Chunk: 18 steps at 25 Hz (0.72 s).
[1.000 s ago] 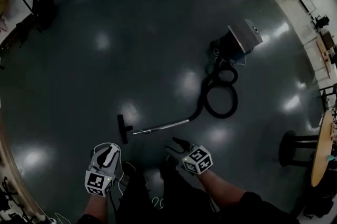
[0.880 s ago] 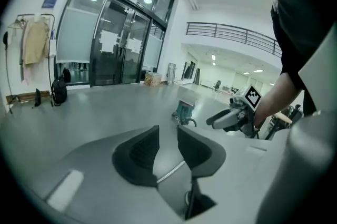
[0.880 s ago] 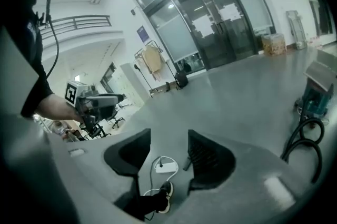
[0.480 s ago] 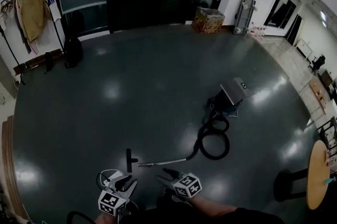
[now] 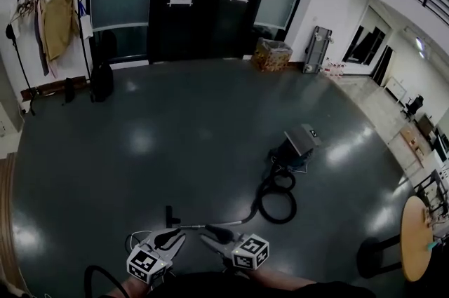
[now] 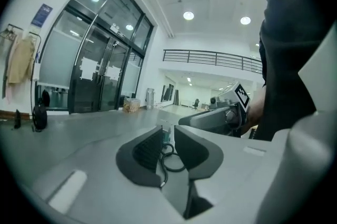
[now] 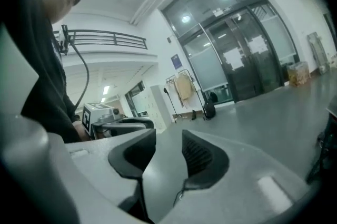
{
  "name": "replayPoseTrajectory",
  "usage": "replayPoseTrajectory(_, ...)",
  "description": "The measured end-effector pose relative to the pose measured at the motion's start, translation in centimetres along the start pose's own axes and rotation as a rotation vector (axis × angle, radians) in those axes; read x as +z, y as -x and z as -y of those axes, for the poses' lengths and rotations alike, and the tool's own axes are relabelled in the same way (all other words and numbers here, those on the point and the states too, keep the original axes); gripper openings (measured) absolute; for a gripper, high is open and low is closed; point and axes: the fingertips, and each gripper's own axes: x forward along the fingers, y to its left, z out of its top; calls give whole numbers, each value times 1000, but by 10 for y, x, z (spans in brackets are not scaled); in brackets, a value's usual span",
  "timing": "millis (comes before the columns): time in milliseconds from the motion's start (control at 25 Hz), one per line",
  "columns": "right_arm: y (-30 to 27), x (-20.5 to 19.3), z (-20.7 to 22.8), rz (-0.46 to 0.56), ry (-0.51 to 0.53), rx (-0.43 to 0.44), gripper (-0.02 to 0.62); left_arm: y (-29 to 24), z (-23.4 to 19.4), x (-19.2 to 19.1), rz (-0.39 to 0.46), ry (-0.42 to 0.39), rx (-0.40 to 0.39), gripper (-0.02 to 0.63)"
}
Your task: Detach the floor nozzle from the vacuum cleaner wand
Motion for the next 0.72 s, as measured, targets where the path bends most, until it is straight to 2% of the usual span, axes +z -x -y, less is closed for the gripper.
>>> replayPoseTrajectory(200, 25, 34, -24, 80, 59, 109, 88, -3, 29, 44, 66, -50, 22, 46)
replayPoseTrajectory(360, 65, 40, -26, 118, 109, 155, 2, -26, 71, 57, 84, -63, 3, 13)
replayPoseTrajectory(560, 91, 32, -35, 132, 165, 193, 2, -41, 111, 58, 60, -88, -25, 2)
replayPoseTrajectory(720, 99, 29, -40, 149, 190, 204, 2, -41, 128, 63, 53, -141, -28, 2)
